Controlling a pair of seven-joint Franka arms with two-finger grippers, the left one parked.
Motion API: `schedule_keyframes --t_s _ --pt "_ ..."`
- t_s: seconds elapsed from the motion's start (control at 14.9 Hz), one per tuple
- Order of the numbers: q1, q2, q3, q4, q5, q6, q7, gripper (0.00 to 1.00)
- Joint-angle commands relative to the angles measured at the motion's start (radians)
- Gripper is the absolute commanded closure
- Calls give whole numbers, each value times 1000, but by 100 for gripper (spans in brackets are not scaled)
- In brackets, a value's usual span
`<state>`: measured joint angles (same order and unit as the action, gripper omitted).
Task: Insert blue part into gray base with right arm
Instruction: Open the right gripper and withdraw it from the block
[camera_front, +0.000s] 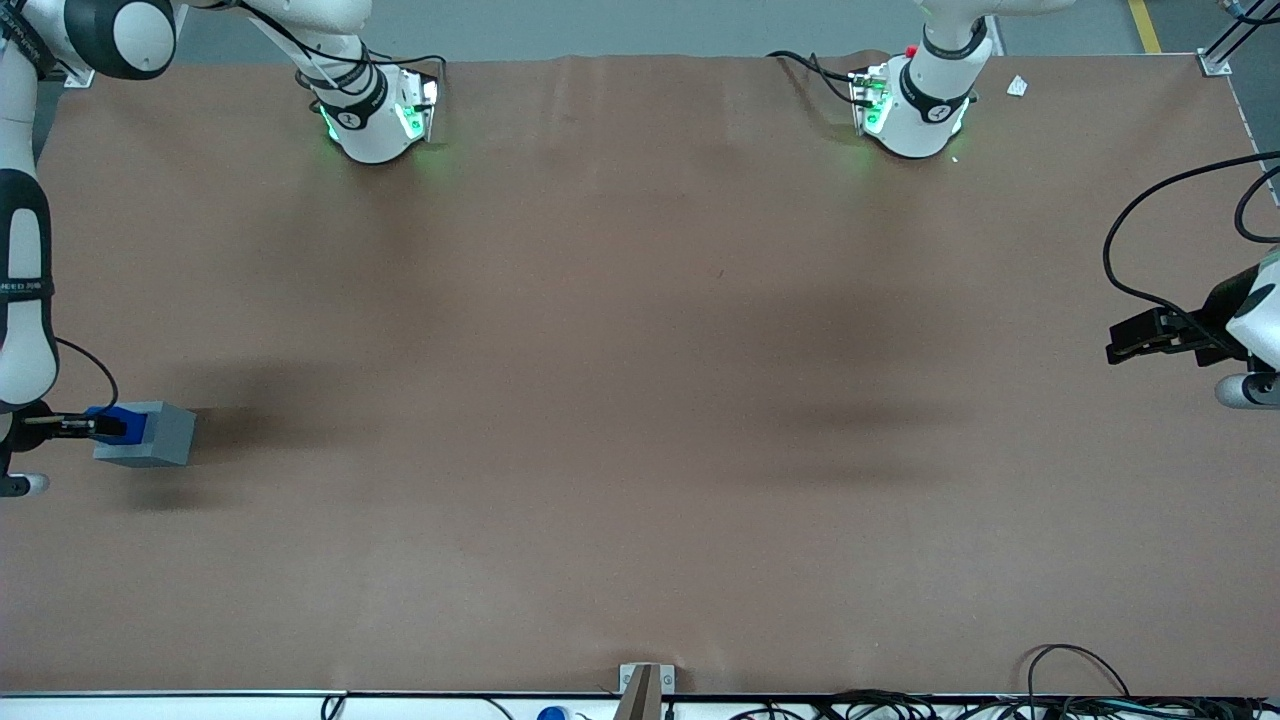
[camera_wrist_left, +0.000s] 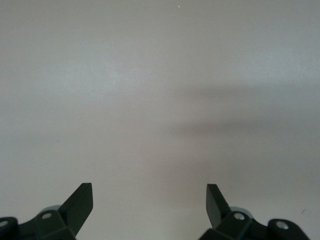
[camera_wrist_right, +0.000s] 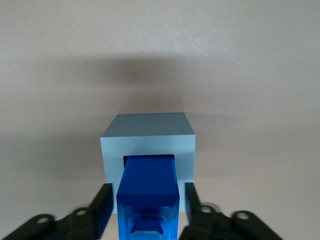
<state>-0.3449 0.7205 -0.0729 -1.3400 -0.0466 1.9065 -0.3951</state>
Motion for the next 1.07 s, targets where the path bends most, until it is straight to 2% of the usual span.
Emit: schedule_keyframes --t_s 0.0,0.47,0.6,0.87,1.01 --pt "-2 -9 8 27 5 -33 -1 0" --pt "53 -252 13 27 10 -305 68 0" --pt "78 -324 13 18 37 -369 94 0" --pt "168 -450 13 1 47 -457 247 0" --pt "225 -542 13 -72 51 -452 321 0"
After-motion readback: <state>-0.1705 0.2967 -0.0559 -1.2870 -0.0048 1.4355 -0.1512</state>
